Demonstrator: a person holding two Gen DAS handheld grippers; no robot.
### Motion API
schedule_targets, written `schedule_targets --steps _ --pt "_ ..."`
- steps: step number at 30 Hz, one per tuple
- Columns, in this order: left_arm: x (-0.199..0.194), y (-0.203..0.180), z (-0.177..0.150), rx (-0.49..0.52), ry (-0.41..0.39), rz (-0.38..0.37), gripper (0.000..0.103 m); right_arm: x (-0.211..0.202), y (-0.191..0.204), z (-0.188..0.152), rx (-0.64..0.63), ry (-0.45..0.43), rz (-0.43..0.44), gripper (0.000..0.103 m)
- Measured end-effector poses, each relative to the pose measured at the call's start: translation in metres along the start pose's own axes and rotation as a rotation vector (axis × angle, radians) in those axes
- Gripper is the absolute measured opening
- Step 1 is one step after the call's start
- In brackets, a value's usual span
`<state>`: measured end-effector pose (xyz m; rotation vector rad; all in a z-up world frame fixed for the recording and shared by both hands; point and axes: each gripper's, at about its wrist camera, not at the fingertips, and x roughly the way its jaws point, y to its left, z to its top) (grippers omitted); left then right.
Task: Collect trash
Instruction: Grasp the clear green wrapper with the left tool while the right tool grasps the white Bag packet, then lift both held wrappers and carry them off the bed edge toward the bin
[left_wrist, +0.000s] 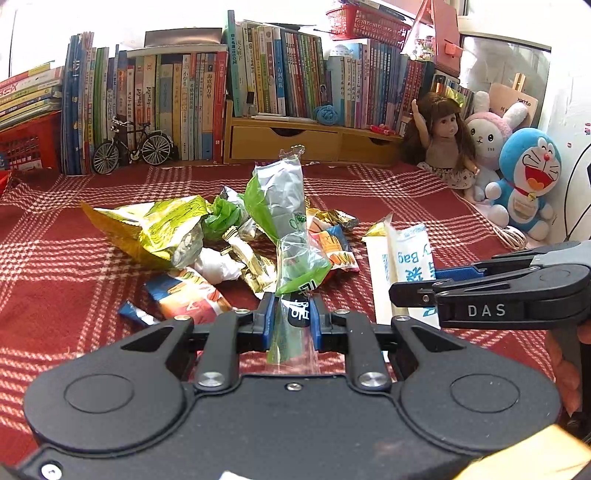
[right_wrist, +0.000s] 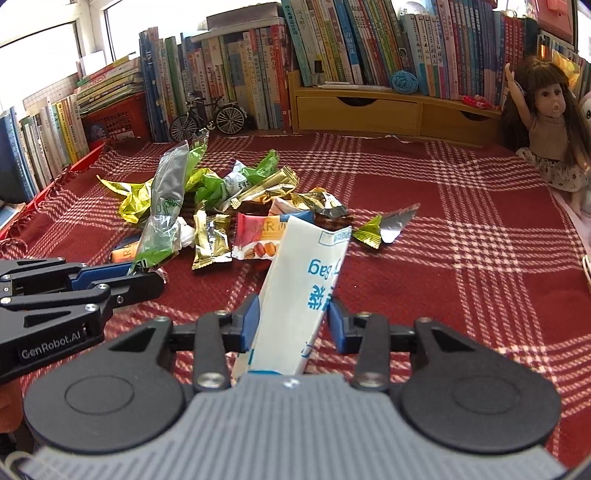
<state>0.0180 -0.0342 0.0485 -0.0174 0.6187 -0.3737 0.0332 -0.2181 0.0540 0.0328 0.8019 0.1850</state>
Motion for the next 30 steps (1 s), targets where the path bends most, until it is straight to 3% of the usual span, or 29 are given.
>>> schedule_targets --steps 8,17,19,21,23,30 --pt "-0.037 0.0 -0.015 -0.002 -0.01 -0.01 0.018 -0.038 0.013 -0.016 -0.05 -0.022 0.041 0.033" --pt "-0.069 -0.002 -0.027 0.003 -0.019 -0.018 0.018 -0.067 0.016 -0.029 -0.042 -0.023 0.063 0.03" --pt "-0.072 -0.003 -0.029 0.003 -0.016 -0.023 0.018 -0.067 0.014 -0.03 -0.035 -0.01 0.058 0.034" --pt "-0.072 -0.004 -0.03 0.002 -0.011 -0.021 0.018 -0.062 0.013 -0.03 -0.028 0.013 0.034 0.052" --pt "-0.071 -0.004 -0.031 -0.002 -0.006 -0.023 0.018 -0.055 0.011 -0.031 -0.023 0.031 0.003 0.063" --pt "-0.061 -0.006 -0.033 -0.001 0.014 -0.024 0.018 -0.018 0.006 -0.027 0.003 0.062 -0.043 0.073"
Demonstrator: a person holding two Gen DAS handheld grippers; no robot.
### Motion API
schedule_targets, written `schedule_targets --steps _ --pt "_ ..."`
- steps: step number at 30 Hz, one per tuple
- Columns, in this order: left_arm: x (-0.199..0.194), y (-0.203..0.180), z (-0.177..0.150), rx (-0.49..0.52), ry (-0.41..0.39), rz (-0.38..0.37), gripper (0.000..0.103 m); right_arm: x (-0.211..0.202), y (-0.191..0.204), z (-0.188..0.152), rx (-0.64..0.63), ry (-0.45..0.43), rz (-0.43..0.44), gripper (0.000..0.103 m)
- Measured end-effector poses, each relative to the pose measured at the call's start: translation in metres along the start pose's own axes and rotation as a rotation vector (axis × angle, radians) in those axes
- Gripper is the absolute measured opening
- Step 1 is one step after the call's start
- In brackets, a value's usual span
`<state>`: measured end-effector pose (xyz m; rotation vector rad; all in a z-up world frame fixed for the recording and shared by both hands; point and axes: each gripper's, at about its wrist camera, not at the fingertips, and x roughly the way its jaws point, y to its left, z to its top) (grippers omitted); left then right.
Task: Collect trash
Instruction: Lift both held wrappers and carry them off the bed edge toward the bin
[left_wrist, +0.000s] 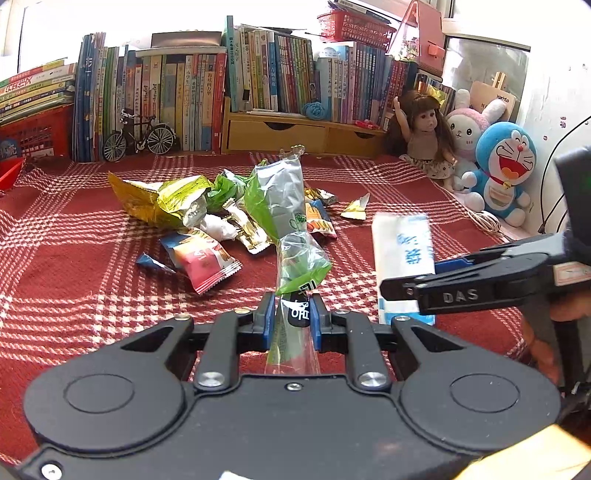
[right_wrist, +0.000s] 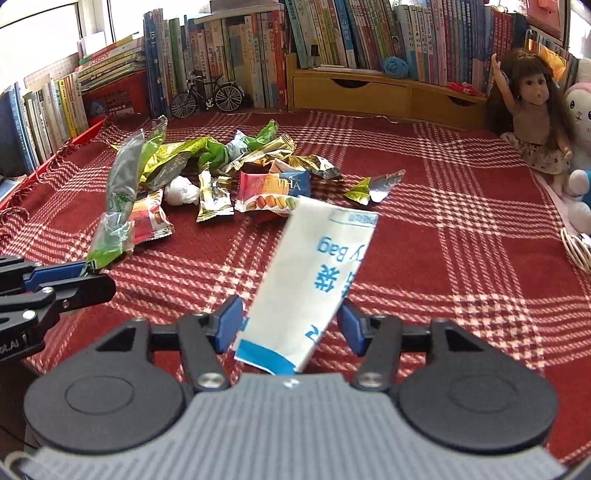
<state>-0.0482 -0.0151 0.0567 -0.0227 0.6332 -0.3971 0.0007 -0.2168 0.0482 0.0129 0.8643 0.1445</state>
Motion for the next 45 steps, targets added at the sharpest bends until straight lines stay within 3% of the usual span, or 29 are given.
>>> schedule_targets --steps 10,13,15,18,32,39,45 --pt "0.018 0.007 -0.002 -0.006 0.023 0.003 0.018 0.044 0.007 0.0 -0.013 0.047 -0.079 0.078" --pt "0.024 0.008 -0.003 -0.008 0.029 -0.001 0.018 0.042 0.013 -0.005 -0.051 0.018 -0.089 0.058" --pt "0.026 0.01 -0.004 -0.009 0.031 -0.002 0.018 0.038 0.014 -0.006 -0.056 0.006 -0.088 0.033" --pt "0.027 0.013 -0.005 -0.013 0.036 -0.004 0.018 0.032 0.016 -0.006 -0.068 -0.016 -0.111 0.014" --pt "-0.009 0.018 -0.026 0.009 0.057 -0.015 0.018 -0.026 0.002 -0.021 -0.015 0.012 0.115 0.007" --pt "-0.044 0.011 -0.052 0.056 0.113 -0.067 0.018 -0.061 0.005 -0.052 -0.02 0.084 0.204 0.007" --pt "-0.067 0.005 -0.075 0.077 0.177 -0.107 0.018 -0.084 0.025 -0.082 -0.107 0.144 0.236 0.007"
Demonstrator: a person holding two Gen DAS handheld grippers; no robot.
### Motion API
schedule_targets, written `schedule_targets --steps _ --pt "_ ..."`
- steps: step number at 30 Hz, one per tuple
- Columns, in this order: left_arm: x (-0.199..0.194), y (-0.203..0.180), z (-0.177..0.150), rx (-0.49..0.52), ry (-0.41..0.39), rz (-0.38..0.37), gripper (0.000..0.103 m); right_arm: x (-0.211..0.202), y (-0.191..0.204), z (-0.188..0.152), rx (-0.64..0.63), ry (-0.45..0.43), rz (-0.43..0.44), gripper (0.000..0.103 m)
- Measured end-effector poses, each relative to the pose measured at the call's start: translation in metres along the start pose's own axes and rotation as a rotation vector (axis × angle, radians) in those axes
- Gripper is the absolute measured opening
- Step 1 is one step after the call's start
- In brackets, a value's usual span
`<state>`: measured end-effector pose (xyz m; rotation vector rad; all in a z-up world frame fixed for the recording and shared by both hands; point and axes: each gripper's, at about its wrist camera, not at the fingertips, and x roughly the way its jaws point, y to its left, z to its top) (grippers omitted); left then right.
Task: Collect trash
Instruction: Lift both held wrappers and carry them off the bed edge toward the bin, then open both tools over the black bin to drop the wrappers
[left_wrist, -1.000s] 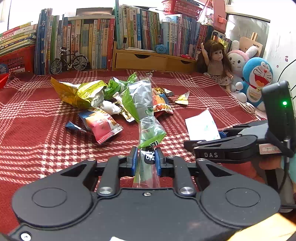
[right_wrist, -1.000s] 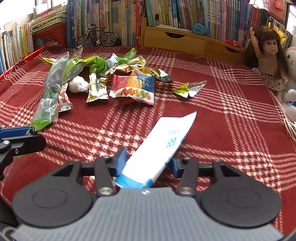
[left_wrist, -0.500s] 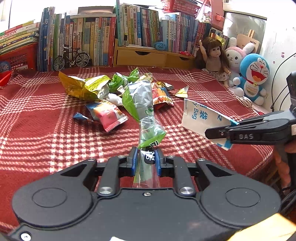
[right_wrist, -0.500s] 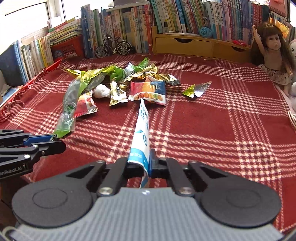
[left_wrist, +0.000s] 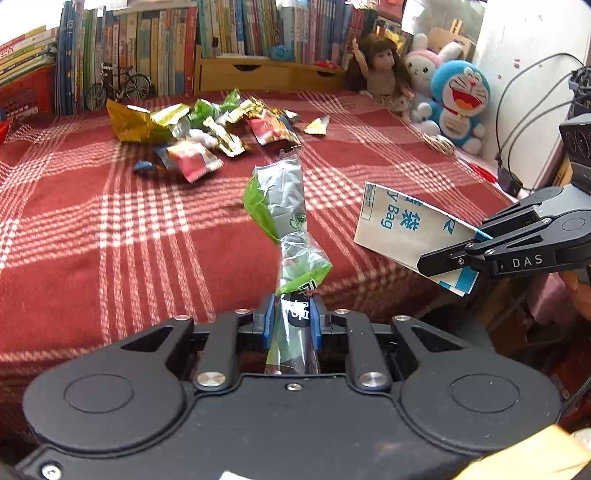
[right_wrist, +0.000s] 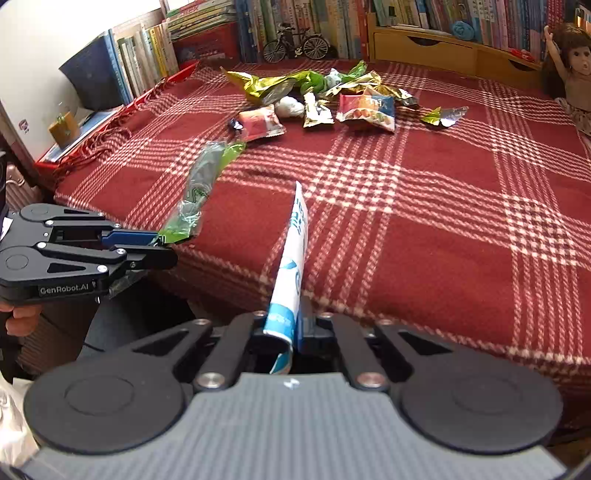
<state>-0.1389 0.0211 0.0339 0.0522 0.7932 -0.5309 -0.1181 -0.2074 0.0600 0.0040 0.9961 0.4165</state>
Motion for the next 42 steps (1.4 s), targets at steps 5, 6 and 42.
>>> schedule_targets --steps 5,6,42 --pt "-0.002 -0.003 -0.015 -0.003 0.062 -0.027 0.018 0.0 0.008 -0.016 0.009 0.043 0.021 0.007" --pt "-0.001 -0.003 -0.018 -0.003 0.074 -0.03 0.018 0.001 0.009 -0.019 0.01 0.053 0.027 0.007" --pt "0.091 -0.008 -0.093 -0.072 0.389 -0.029 0.033 0.082 -0.001 -0.053 0.11 0.338 0.134 0.031"
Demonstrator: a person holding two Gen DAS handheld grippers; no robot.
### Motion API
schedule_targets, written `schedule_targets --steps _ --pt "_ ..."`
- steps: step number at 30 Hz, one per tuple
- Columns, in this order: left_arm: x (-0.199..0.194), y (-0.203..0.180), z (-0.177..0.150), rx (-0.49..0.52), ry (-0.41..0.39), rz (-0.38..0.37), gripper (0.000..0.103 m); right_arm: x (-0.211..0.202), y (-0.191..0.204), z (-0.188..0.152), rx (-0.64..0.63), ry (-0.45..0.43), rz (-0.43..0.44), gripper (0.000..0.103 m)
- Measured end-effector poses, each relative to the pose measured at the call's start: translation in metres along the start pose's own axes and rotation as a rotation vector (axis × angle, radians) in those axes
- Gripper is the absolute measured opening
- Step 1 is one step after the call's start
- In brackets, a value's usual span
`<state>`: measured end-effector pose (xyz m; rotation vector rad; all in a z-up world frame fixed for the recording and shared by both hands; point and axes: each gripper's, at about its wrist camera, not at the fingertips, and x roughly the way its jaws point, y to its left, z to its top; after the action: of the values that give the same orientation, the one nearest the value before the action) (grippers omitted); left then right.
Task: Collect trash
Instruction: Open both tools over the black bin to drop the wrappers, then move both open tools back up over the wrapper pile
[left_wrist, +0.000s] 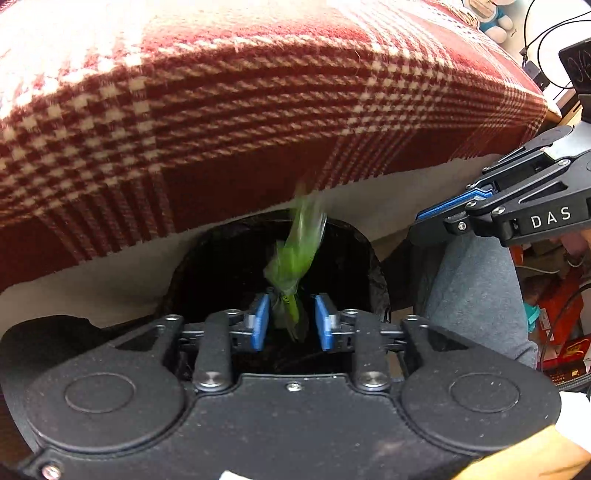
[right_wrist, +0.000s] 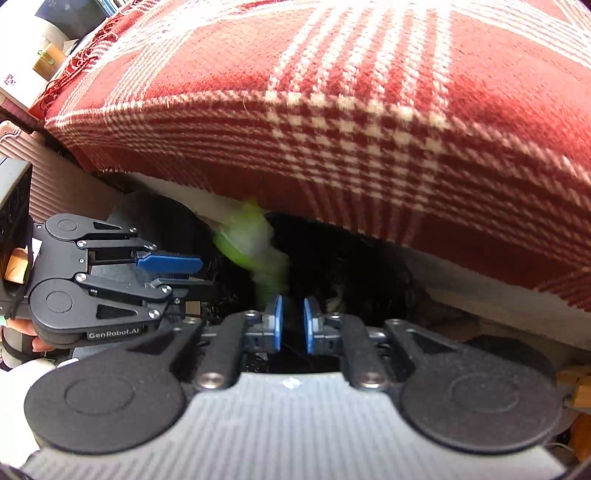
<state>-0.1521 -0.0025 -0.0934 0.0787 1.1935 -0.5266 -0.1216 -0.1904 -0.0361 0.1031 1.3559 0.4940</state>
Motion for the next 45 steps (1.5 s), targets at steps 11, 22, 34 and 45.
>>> schedule_targets --steps 11,22,34,45 --pt "-0.011 0.003 0.003 -0.012 -0.019 0.018 0.046 -0.002 0.006 0.011 -0.014 -0.032 -0.015 0.046" --pt "-0.056 -0.006 0.021 0.053 -0.166 0.075 0.053 -0.032 0.009 0.014 -0.062 -0.132 -0.019 0.054" --pt "-0.124 -0.003 0.064 0.073 -0.416 0.136 0.072 -0.09 0.023 0.034 -0.126 -0.325 -0.013 0.069" --pt "-0.126 0.036 0.13 -0.026 -0.55 0.175 0.078 -0.113 0.016 0.09 -0.098 -0.567 -0.203 0.078"
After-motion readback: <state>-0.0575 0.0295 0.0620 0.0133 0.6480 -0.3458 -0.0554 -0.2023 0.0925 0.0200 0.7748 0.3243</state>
